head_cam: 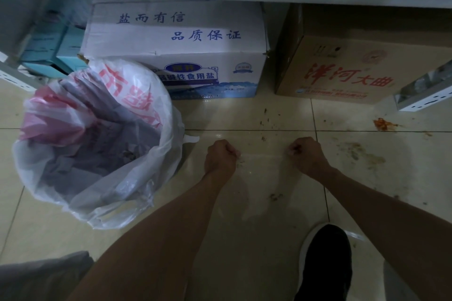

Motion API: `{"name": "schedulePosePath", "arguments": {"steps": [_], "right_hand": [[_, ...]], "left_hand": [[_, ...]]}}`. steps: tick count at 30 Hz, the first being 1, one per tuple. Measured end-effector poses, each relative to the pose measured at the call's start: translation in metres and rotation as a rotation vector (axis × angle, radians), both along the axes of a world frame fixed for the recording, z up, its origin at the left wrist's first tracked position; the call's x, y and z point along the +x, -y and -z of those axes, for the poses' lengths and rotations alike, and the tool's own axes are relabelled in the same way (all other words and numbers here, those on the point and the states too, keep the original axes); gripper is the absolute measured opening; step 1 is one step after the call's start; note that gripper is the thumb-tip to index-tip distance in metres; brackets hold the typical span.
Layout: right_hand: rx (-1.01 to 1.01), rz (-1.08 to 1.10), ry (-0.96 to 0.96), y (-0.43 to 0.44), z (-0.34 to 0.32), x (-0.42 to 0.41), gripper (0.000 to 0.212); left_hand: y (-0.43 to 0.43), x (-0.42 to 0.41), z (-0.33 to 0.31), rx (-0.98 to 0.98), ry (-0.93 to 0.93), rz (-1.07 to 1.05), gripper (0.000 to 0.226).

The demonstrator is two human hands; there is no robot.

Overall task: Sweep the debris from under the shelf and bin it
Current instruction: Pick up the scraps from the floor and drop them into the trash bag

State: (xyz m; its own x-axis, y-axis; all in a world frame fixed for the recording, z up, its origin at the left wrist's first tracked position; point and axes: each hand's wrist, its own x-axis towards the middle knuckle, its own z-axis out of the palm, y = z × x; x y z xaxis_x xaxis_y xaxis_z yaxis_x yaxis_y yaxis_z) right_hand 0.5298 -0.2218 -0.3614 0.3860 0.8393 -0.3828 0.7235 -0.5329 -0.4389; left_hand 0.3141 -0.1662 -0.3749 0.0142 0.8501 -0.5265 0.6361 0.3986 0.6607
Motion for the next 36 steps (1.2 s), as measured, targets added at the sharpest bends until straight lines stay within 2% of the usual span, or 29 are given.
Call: {"name": "schedulePosePath", "arguments": {"steps": [8, 11, 14, 18, 20, 21, 23, 24, 26, 30, 33, 36], "right_hand": [[-0.01, 0.107, -0.005, 0.005, -0.004, 0.006, 0.018], [0.0, 0.12, 0.001, 0.005, -0.014, 0.007, 0.019], [0.01, 0.096, 0.012, 0.004, -0.03, 0.006, 0.02], [0.022, 0.085, -0.001, -0.003, -0.062, -0.004, 0.026], [0.036, 0.051, -0.015, -0.011, -0.086, -0.014, 0.024], [0.055, 0.036, -0.017, -0.016, -0.098, -0.02, 0.023], [0.114, 0.007, -0.023, -0.027, -0.122, -0.034, 0.019], [0.149, -0.014, -0.031, -0.033, -0.135, -0.043, 0.017], [0.221, -0.059, -0.058, -0.043, -0.16, -0.061, 0.016], [0.304, -0.179, -0.049, -0.062, -0.211, -0.105, 0.007], [0.375, -0.256, -0.065, -0.08, -0.239, -0.143, 0.007], [0.416, -0.356, -0.081, -0.096, -0.256, -0.183, 0.005]], "left_hand": [[0.003, -0.002, 0.0, 0.002, 0.015, -0.034, 0.026], [0.003, -0.002, -0.008, 0.009, -0.019, -0.014, 0.019], [0.005, -0.002, -0.024, 0.015, 0.024, -0.012, 0.008], [0.004, 0.0, -0.065, -0.005, 0.131, -0.018, 0.03], [0.002, 0.001, -0.094, 0.043, 0.118, 0.039, 0.04], [-0.002, 0.003, -0.102, 0.076, 0.167, 0.001, 0.043], [-0.008, -0.001, -0.123, 0.158, 0.158, 0.049, 0.041], [-0.009, -0.004, -0.14, 0.136, 0.17, 0.061, 0.036], [-0.012, -0.015, -0.168, 0.169, 0.218, 0.005, 0.027], [-0.026, -0.054, -0.213, 0.353, 0.174, -0.073, 0.024], [-0.039, -0.096, -0.239, 0.396, 0.154, -0.21, 0.014], [-0.049, -0.14, -0.245, 0.433, -0.028, -0.3, 0.014]]}}
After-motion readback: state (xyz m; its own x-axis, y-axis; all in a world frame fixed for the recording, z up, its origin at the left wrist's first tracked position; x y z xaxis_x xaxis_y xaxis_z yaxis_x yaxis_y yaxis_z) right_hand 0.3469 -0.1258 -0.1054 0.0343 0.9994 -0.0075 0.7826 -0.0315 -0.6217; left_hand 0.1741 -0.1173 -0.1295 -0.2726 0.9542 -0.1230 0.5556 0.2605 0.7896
